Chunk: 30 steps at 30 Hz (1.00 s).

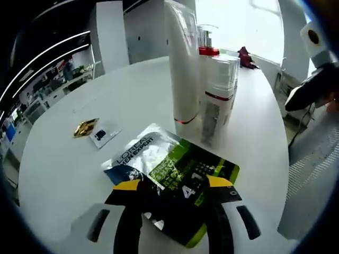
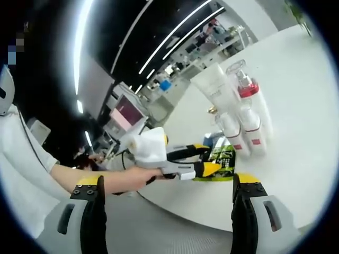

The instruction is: Arrange the skincare products in the storage area until every visible bottle or jar stands upright without overlapping.

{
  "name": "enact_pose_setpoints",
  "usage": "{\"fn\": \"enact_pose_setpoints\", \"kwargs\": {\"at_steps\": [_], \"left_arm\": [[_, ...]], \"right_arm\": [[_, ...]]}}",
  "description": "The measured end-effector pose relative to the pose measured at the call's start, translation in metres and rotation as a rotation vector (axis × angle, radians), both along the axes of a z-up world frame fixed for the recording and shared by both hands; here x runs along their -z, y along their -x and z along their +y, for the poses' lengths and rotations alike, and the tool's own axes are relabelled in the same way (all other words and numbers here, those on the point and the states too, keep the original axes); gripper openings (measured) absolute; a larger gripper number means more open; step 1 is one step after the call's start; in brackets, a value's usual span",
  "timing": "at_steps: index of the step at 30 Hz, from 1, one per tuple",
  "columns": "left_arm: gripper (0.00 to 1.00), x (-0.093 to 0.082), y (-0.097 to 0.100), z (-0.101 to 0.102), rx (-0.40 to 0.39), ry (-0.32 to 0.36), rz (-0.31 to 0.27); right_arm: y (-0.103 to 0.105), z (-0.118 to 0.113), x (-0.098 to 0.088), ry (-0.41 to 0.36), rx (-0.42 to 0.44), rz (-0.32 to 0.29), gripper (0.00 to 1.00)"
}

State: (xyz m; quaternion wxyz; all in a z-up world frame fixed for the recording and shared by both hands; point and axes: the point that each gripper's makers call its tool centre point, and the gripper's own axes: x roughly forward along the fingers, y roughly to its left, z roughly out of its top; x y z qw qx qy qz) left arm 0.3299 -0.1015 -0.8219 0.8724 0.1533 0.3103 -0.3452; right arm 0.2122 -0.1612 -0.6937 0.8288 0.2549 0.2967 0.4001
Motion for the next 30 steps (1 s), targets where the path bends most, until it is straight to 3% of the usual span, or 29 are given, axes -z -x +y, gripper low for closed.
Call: {"fn": "enact_pose_setpoints", "kwargs": {"at_steps": [6, 11, 14, 17, 21, 25, 30], "left_arm": [[0.48, -0.011, 0.000, -0.002, -0.014, 0.010, -0.012], [0.55, -0.033, -0.003, 0.003, -0.050, 0.048, -0.052], [0.58, -0.043, 0.003, 0.015, -0.115, 0.061, -0.038], [0.62, -0.055, 0.008, 0.027, -0.214, 0.120, -0.019], [0.71, -0.073, 0.021, 0.039, -0.263, 0.150, -0.036], [0.83, -0.077, 0.025, 0.060, -0.337, 0.146, -0.068], [0.82, -0.091, 0.039, 0.078, -0.398, 0.187, -0.094]], "right_arm": [[0.002, 0.002, 0.002, 0.020, -0.015, -0.010, 1.00], [0.007, 0.009, 0.004, 0.031, -0.062, -0.018, 1.00], [0.010, 0.015, 0.005, 0.044, -0.100, -0.035, 0.99], [0.010, 0.019, 0.005, 0.041, -0.119, -0.051, 0.99], [0.011, 0.021, 0.003, 0.040, -0.142, -0.072, 0.99], [0.014, 0.023, 0.002, 0.047, -0.167, -0.094, 0.99], [0.019, 0.027, 0.001, 0.038, -0.198, -0.097, 0.99]]}}
